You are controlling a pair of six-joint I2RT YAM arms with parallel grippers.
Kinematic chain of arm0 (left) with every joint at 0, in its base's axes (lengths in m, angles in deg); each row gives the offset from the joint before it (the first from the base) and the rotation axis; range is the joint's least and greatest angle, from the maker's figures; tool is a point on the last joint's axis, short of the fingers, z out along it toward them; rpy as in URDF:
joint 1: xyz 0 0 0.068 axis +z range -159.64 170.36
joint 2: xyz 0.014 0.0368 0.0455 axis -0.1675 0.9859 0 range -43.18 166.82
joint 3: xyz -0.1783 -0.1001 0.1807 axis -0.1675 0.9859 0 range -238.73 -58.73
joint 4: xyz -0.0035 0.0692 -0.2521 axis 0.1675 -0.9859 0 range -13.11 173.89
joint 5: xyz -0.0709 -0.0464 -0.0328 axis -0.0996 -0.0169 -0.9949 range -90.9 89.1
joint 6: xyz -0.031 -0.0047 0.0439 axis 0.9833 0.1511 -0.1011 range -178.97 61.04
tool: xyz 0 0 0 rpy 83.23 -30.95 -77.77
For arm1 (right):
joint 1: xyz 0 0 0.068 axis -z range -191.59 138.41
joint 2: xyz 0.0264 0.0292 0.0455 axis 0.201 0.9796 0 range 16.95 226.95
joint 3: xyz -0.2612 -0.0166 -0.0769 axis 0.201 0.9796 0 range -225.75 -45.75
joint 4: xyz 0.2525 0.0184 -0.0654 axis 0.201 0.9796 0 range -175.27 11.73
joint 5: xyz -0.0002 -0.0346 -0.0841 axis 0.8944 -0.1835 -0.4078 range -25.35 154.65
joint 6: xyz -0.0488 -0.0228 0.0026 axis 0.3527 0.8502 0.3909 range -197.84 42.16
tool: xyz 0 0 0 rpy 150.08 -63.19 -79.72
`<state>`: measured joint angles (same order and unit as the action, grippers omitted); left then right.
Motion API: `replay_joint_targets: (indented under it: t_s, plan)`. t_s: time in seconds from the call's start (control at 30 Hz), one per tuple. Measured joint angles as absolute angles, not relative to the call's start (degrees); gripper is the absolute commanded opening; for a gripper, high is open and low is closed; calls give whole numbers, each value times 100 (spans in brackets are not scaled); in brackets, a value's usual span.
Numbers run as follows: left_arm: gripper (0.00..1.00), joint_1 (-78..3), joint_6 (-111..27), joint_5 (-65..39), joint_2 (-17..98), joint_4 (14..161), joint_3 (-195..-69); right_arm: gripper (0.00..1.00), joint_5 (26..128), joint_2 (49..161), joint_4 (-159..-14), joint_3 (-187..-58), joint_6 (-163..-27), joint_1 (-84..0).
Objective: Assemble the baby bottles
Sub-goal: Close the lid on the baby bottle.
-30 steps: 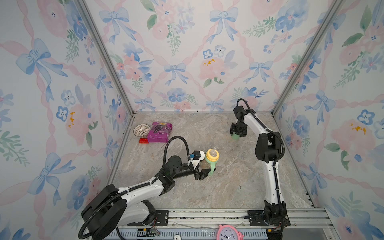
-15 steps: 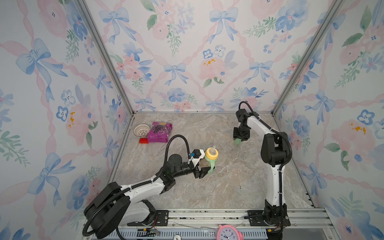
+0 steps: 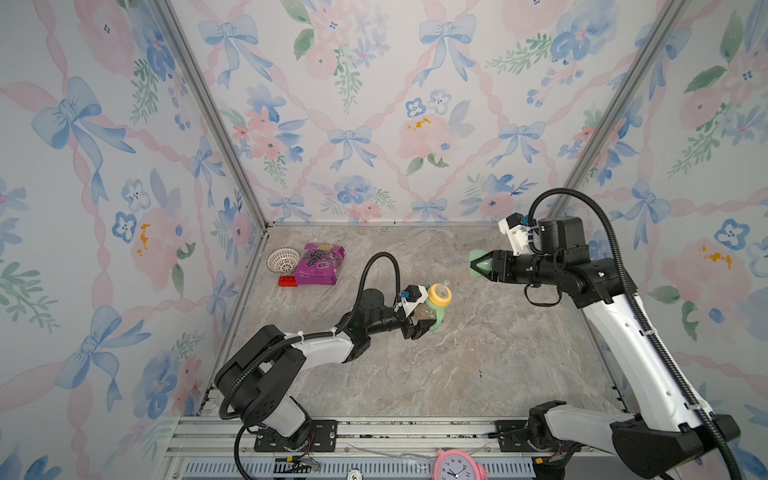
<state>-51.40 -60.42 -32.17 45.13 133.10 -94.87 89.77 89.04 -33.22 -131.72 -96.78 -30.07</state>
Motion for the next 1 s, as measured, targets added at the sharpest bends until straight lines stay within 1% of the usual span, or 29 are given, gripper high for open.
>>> replay_joint_targets:
  t_s: [0.17, 0.33, 0.57, 0.83, 1.0]
  plan:
    - [0, -5239, -6197, -3226, 4539, 13306, -9489, 54, 9279, 9186, -2985, -13170, -9532, -3353]
    - [0, -5276, -6295, -3221, 4539, 13284, -9489, 53, 9296, 9472, -2622, -13397, -9324, -3670]
    - [0, -5282, -6396, -3204, 4539, 13194, -9492, 53, 9216, 9496, -2388, -13447, -9219, -3790]
    - [0, -5282, -6437, -3186, 4594, 13129, -9498, 54, 9104, 9496, -2093, -14018, -9215, -3825]
    - [0, -5282, -6437, -3184, 4666, 13041, -9542, 54, 9076, 9558, -1899, -14066, -9160, -4002]
